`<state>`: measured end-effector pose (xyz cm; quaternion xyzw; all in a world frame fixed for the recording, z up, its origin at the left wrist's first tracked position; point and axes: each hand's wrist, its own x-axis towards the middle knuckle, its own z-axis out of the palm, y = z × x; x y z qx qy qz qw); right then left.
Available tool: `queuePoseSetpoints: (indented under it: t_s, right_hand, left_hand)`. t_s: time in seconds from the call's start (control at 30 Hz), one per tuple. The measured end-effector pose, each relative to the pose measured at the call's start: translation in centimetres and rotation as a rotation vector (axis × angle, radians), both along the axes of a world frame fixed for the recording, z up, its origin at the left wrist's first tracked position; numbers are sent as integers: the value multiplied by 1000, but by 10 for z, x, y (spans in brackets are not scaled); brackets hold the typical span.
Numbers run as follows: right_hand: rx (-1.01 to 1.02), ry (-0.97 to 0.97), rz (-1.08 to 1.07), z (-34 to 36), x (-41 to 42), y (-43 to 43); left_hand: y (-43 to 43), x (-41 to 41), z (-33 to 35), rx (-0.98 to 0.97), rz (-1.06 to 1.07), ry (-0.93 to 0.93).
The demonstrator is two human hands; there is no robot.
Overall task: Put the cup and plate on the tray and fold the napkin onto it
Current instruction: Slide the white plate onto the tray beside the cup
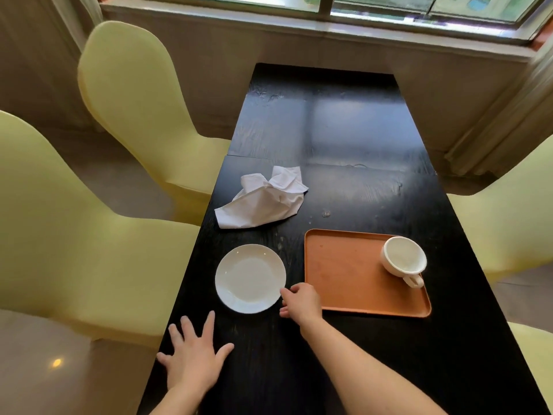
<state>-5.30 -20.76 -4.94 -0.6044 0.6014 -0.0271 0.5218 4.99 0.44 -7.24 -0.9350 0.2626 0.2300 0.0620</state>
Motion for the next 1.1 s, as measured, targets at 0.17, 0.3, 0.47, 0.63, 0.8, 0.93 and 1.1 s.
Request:
queuePoseSetpoints:
  t_s: [0.17,0.3,0.47,0.63,0.8,0.93,1.1]
  right_hand:
    - [-65,90,17,-15,23,-3]
    - [-67,134,15,-18,31,-5]
    - [19,85,-28,-20,30,-8]
    - [147,-39,-109,-13,26,-5]
    - [155,-161,-177,-3,15,0]
    - [172,-287,-299,10,-1,-12]
    - [114,-301,-473,21,-37,-47]
  left_hand:
    - [0,4,-3,7,-9,9]
    - [0,3,-3,11,-17,23]
    - [2,4,-2,4,-32,26]
    - [1,4,-2,-8,-30,29]
    - [1,2,0,-9,-20,42]
    - [1,3,2,-12,-18,55]
    - [0,3,6,-4,-21,65]
